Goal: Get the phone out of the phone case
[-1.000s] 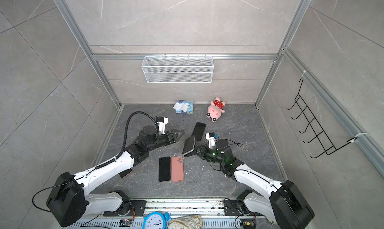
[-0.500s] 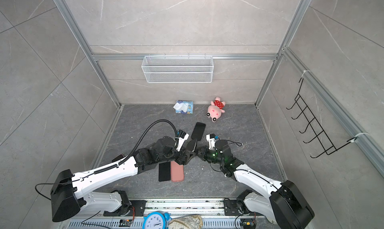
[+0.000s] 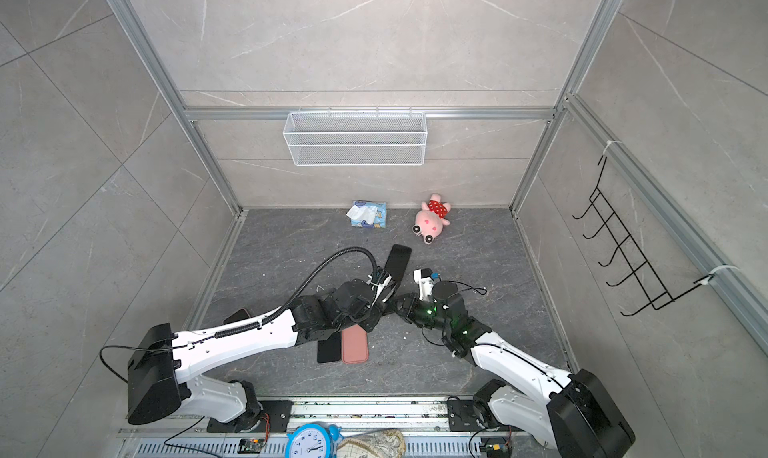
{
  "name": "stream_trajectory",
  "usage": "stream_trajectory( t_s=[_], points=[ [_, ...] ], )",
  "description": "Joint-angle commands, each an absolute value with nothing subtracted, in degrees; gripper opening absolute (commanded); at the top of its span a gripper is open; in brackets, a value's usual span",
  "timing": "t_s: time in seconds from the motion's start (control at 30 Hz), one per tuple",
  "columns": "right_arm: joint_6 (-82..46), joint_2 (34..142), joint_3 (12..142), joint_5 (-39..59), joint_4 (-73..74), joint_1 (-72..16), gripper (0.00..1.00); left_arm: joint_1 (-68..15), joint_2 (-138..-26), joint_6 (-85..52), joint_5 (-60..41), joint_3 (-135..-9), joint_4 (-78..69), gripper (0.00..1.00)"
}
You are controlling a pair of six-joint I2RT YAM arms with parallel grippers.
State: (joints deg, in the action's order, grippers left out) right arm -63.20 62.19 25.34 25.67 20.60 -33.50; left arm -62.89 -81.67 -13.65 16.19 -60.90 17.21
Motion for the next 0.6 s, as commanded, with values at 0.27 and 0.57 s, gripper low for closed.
stream_trajectory(
  t_s=[0.27,0.57],
  points=[
    [-61.5,58.8,25.0,25.0,17.1,-34.4,0.0,-66.0,-74.2,-10.2,25.3,-56.3,11.4,0.03],
    [-51.6,51.6,26.4,14.2,-8.4,-34.3,0.0,-73.3,-66.5,-2.6,39.2,-55.4,11.3,0.02]
  ],
)
